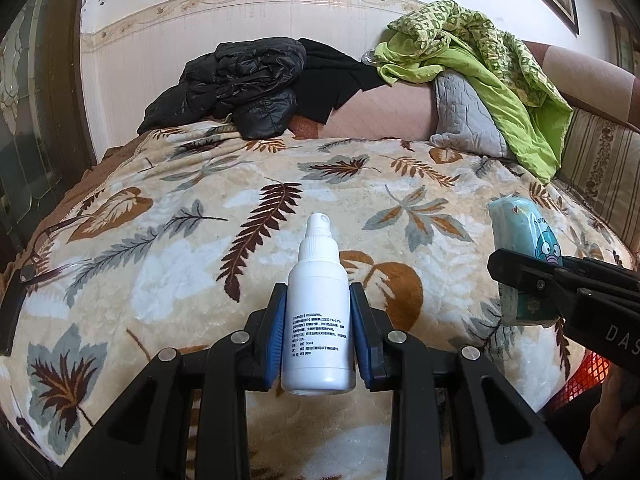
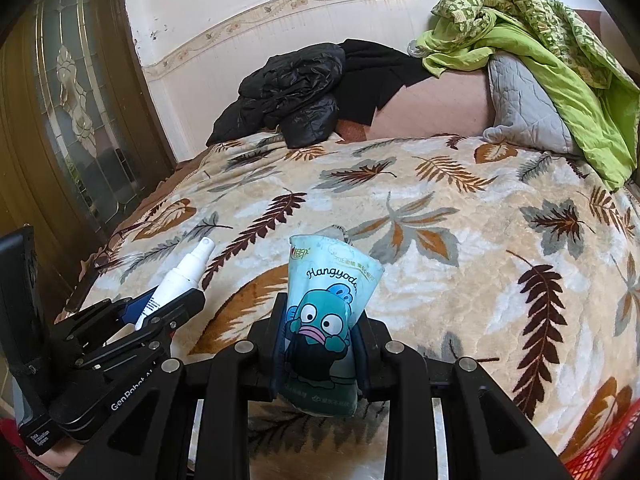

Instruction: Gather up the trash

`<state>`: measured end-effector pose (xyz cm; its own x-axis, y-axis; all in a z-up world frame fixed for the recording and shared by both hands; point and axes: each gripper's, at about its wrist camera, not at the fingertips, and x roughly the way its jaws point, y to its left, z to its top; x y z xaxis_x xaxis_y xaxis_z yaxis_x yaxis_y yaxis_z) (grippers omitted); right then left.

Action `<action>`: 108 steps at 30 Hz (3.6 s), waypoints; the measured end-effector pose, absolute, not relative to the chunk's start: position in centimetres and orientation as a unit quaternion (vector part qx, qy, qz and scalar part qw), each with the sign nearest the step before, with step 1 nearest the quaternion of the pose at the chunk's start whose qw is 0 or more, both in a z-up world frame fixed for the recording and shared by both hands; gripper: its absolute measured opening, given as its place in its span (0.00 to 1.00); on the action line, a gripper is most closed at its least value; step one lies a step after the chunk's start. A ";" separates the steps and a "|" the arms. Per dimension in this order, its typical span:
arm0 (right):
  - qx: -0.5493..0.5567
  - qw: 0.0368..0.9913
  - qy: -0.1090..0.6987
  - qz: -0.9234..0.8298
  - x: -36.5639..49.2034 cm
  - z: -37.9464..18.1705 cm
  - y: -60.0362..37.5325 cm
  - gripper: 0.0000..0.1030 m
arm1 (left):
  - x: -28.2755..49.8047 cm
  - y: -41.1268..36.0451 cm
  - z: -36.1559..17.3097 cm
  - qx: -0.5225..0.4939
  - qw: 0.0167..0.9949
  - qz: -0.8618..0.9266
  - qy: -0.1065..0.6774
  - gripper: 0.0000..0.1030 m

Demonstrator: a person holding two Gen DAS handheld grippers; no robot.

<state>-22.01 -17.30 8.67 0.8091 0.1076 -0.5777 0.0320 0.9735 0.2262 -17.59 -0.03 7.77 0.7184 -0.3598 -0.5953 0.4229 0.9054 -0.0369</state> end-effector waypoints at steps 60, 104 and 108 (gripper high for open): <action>0.220 0.937 0.271 -0.031 -30.4 11.0 -23.5 0.30 | -22.7 -4.7 10.4 0.043 0.894 -0.336 0.295 0.28; 0.332 0.884 0.234 -0.232 -53.2 10.0 -38.8 0.32 | -38.0 -21.1 15.9 0.116 0.740 -0.574 0.331 0.28; 0.353 0.874 0.234 -0.240 -54.3 9.0 -39.9 0.34 | -38.6 -24.4 13.9 0.123 0.705 -0.594 0.368 0.28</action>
<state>-54.29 -39.92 9.00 0.7757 -0.2536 -0.5779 0.5841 0.6354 0.5051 -38.59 -24.41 13.90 0.0239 -0.7465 -0.6650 0.9275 0.2648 -0.2638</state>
